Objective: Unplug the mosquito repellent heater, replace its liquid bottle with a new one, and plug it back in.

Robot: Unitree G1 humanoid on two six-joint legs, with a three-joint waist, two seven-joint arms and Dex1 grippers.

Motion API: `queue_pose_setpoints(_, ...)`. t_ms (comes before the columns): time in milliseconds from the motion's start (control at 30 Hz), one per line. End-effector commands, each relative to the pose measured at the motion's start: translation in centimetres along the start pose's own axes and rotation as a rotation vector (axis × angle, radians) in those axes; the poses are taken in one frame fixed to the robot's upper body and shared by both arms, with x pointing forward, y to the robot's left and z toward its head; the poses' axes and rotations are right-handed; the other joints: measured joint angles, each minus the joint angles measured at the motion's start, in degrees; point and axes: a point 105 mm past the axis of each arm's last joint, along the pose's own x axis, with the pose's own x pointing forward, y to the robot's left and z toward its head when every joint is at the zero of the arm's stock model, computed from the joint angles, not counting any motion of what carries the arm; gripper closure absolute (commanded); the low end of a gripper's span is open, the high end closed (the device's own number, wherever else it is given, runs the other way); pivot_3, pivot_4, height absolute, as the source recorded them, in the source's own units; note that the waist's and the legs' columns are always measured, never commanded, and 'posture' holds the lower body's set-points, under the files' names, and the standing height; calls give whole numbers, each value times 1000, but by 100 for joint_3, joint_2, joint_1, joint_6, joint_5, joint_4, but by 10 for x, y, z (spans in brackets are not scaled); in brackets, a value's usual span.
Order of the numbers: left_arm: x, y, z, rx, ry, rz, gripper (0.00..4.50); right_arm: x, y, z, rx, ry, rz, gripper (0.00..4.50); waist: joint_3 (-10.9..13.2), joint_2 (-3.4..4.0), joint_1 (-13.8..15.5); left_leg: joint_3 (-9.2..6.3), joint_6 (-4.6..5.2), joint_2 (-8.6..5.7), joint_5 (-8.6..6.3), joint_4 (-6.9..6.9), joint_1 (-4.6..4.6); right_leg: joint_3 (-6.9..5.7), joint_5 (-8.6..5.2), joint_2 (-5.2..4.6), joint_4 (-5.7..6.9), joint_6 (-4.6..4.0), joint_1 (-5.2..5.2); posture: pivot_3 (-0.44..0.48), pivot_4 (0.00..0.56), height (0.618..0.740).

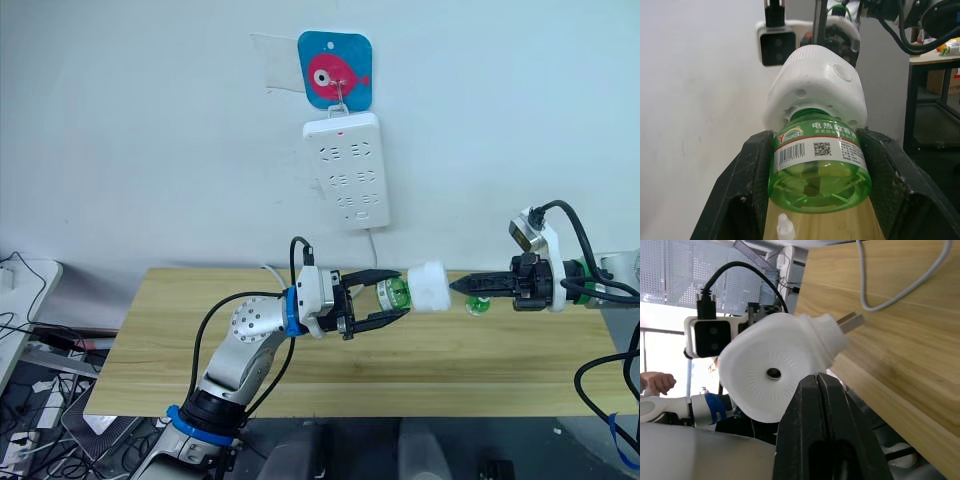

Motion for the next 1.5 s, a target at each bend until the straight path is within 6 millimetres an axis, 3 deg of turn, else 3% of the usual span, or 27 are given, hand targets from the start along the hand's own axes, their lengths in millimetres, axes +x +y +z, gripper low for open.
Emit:
queue_pose_setpoints(33, 9, -6, 22, 52, -85, -45, 2238, 14, 13, -4, -32, 39, 93, 4474, 0, 0, -6, 0, 0, 1, 0, 0, 0, 0, 0, 1, 1, 0, 0, -93, 223, 740)
queue_pose_setpoints(200, 8, -10, 20, 56, -76, -65, 2238, 20, 21, -8, -51, 71, 131, 4474, 0, 1, 11, 0, 0, -1, 0, 1, 0, 1, 0, -1, 2, 0, 0, -88, 218, 740)
queue_pose_setpoints(467, 2, -13, 19, 109, -61, -77, 2238, -1, 9, -13, 11, 60, 42, 4474, -1, 1, 16, 0, 0, -3, 0, 1, -2, 0, 0, -2, -2, 0, 1, -85, 216, 740)
queue_pose_setpoints(567, -1, -16, 18, 154, -56, -93, 2238, -14, 3, -15, 60, 53, -4, 3961, -1, 3, 16, 0, 0, -1, 0, 1, 0, 0, 0, -1, 0, 0, 0, -84, 215, 740)
queue_pose_setpoints(700, -8, -19, 14, 317, -34, -124, 2238, -31, -2, -19, 151, 34, -20, 2688, -2, 4, 18, 2, 0, -2, 0, 1, 0, 1, 0, -2, -1, 0, 0, -79, 219, 740)
queue_pose_setpoints(867, -13, -16, 10, 598, -23, -145, 2238, -34, 7, -28, 266, 36, 88, 952, -2, 4, 21, 4, 0, -1, 0, 1, 1, 2, 1, -2, -1, -1, 1, -70, 225, 740)
queue_pose_setpoints(967, -16, -11, 8, 673, -23, -119, 2238, -28, 12, -34, 320, 46, 151, 14, -2, 3, 16, 9, 0, -1, 0, 2, 1, 7, 2, -3, -1, -3, 2, -66, 233, 740)
queue_pose_setpoints(1267, -17, -7, 13, 722, -55, -92, 2238, -10, 11, -53, 429, 105, 201, 14, -1, 2, 21, 4, 1, -1, 0, 2, 0, 5, 3, -5, -1, -1, 3, -58, 246, 740)
queue_pose_setpoints(1500, -15, -8, 14, 734, -62, -105, 2238, 14, 10, -44, 357, 90, 263, 14, 0, 1, 22, 0, 1, -1, 0, 3, 1, 3, 4, -3, 4, 0, 2, -55, 252, 740)
